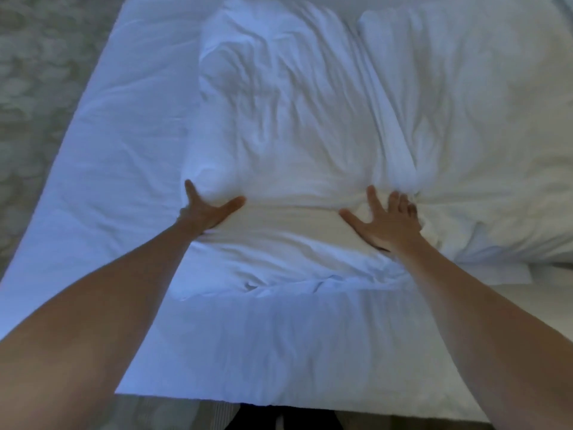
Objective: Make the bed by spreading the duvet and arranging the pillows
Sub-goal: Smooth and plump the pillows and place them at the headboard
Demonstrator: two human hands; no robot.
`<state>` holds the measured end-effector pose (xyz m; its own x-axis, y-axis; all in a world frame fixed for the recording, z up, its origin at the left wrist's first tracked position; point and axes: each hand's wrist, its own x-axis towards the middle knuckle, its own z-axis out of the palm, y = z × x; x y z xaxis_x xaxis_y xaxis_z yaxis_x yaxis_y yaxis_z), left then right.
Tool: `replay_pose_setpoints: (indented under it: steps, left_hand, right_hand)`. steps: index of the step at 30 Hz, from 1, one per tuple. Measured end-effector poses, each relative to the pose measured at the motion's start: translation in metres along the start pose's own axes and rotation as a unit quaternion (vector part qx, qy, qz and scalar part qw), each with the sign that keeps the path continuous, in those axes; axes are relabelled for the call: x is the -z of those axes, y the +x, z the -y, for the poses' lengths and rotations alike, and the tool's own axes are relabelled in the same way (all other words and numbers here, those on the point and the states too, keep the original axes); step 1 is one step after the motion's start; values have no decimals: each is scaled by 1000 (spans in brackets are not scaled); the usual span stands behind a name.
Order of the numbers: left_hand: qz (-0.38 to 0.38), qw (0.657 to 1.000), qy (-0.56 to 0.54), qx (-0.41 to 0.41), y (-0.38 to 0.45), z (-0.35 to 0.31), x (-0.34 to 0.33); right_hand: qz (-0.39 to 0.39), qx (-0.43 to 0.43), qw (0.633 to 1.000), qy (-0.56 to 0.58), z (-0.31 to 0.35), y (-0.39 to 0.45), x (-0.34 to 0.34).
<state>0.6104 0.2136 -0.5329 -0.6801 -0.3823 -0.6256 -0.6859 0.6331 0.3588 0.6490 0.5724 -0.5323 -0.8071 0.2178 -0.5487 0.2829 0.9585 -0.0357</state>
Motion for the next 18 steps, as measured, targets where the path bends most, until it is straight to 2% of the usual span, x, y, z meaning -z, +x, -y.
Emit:
replay_pose_setpoints:
  steps: [5, 8, 10, 13, 15, 16, 18]
  left_hand:
    - [11, 993, -111, 48, -18, -11, 7]
    - [30, 974, -213, 74, -41, -18, 17]
    - [29, 963, -262, 48, -59, -36, 20]
    - [-35, 960, -277, -13, -107, -91, 20]
    - [-71, 958, -269, -64, -149, -146, 21]
    - [-87, 957, -262, -94, -169, -175, 21]
    - [-116, 947, -260, -151, -207, -238, 14]
  right_hand:
    - [-6, 15, 999, 38, -8, 0, -5]
    - [1, 37, 997, 63, -16, -2, -4]
    - [3, 50, 996, 80, -25, -1, 2]
    - [-16, 57, 981, 183, -41, -7, 15]
    - [-29, 69, 950, 304, -54, -17, 27]
    - [-21, 81, 920, 384, -61, -22, 34]
    - [3, 91, 832, 547, -83, -29, 55]
